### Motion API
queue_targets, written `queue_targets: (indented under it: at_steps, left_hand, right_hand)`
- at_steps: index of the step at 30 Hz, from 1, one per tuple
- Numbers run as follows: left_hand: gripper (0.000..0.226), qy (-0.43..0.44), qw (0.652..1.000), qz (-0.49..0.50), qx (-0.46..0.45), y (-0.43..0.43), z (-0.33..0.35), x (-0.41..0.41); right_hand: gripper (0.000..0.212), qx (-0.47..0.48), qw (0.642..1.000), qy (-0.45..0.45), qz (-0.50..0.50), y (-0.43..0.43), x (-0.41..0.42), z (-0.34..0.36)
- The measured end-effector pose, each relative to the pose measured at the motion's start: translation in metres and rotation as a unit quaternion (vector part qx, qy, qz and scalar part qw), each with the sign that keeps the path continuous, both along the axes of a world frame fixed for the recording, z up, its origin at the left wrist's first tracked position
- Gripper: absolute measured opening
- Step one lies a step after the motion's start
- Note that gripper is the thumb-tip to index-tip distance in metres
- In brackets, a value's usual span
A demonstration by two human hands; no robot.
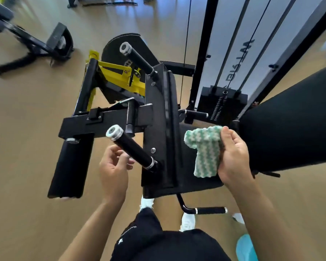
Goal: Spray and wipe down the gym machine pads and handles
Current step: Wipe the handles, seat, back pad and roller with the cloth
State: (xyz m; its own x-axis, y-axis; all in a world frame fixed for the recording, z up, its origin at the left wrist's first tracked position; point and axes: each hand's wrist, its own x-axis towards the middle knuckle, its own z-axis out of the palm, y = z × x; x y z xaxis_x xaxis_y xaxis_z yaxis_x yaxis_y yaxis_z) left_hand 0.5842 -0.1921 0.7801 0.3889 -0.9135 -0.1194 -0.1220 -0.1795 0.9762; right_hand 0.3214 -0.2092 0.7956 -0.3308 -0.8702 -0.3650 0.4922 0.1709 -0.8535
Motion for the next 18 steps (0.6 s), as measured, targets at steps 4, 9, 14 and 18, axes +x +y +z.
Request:
queue_targets:
  at_steps: [4, 9, 14, 18]
  left_hand:
    - [0.009, 0.008, 0.999, 0.045, -0.026, 0.058, 0.000, -0.024]
    - [0.026, -0.069, 0.998, -0.006, -0.013, 0.077, -0.003, -0.046]
    - [0.044, -0.151, 0.988, -0.024, -0.023, 0.075, -0.017, -0.052]
    - [0.036, -0.186, 0.982, -0.007, -0.033, 0.075, -0.024, -0.051]
  right_hand:
    - [0.025, 0.059, 0.998, 0.020, 0.020, 0.027, -0.012, -0.019]
    - [0.048, 0.101, 0.992, -0.007, 0.077, 0.051, -0.010, -0.039]
    - [0.049, 0.068, 0.983, -0.036, 0.167, 0.066, -0.007, -0.052]
    - [0.033, 0.094, 0.981, 0.040, 0.166, 0.076, -0.003, -0.057]
